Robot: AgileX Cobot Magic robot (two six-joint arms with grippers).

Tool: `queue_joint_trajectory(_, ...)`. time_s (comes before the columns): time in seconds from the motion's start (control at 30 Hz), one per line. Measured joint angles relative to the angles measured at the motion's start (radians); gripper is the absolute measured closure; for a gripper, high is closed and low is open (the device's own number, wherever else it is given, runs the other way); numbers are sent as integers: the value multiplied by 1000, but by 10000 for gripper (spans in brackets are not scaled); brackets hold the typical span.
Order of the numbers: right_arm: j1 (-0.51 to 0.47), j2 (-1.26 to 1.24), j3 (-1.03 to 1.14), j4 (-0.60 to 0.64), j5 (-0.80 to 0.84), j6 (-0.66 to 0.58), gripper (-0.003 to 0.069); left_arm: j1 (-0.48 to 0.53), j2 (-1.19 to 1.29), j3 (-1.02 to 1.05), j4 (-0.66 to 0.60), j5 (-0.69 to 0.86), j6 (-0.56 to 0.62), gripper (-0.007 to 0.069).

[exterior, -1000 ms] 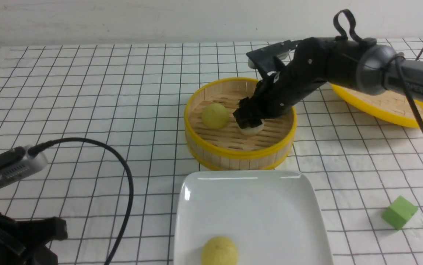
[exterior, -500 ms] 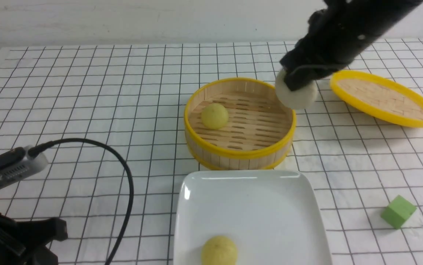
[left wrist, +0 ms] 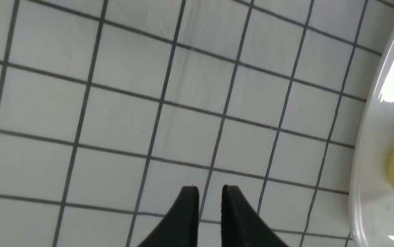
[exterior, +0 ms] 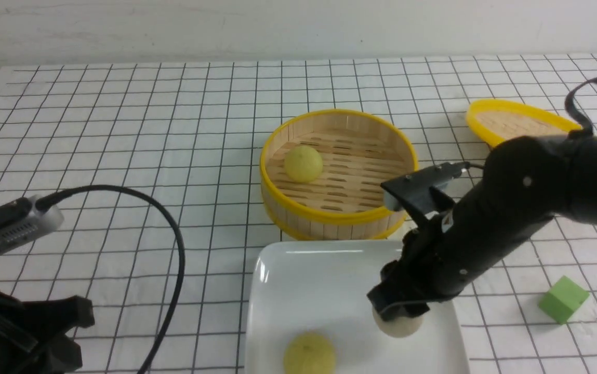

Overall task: Put the steamed buns into the plate on the white-black tablecloth.
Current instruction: 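Move the steamed bun from the bamboo steamer onto the white plate with the right gripper, then reach into the bamboo steamer and grasp a bun with the left gripper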

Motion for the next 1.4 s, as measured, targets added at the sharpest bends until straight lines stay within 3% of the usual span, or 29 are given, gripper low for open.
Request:
queue_joint_trajectory(0.1,-2,-13,-10,-18,6,1,201,0,0,0,-13,-33,0,485)
queue_joint_trajectory(0.2,-25,-87,-51,-61,78,1,197,0,2,-22,-34,-53,37,484)
queue_joint_trajectory(0.27,-49,-148,-82,-89,134,2,239,0,7,-49,-43,-54,52,484)
queue_joint_trajectory(0.4,-127,-318,-128,-136,270,2,449,0,31,-120,-59,-47,64,484)
queue_joint_trajectory(0.43,-127,-326,-128,-138,270,2,462,0,36,-125,-60,-46,64,485)
queue_joint_trajectory(0.5,-177,-425,-129,-167,389,2,618,0,88,-189,-80,-23,96,512)
queue_joint_trajectory(0.53,-190,-456,-129,-175,428,3,654,0,113,-216,-94,-8,114,533)
queue_joint_trajectory(0.63,-221,-529,-126,-195,549,5,673,-17,194,-300,-135,38,175,605)
queue_joint_trajectory(0.73,-229,-576,-111,-200,578,5,673,-72,268,-369,-143,56,194,623)
queue_joint_trajectory(0.93,-229,-673,4,-200,507,6,673,-290,536,-629,-112,40,175,617)
queue_joint_trajectory(1.03,-229,-682,55,-203,461,6,673,-347,673,-766,-72,39,107,582)
queue_joint_trajectory(1.13,-229,-683,117,-204,378,6,671,-409,854,-976,15,39,11,470)
queue_joint_trajectory(1.2,-229,-683,129,-205,367,6,671,-422,901,-1043,42,40,-3,421)
queue_joint_trajectory(1.23,-229,-683,141,-206,356,6,670,-442,984,-1131,75,40,-15,349)
queue_joint_trajectory(1.27,-229,-683,142,-206,355,6,670,-444,992,-1141,79,40,-15,349)
queue_joint_trajectory(1.3,-229,-683,144,-206,352,6,669,-460,1061,-1233,110,40,-19,286)
queue_joint_trajectory(1.4,-229,-683,145,-204,347,6,667,-472,1144,-1324,137,40,-20,234)
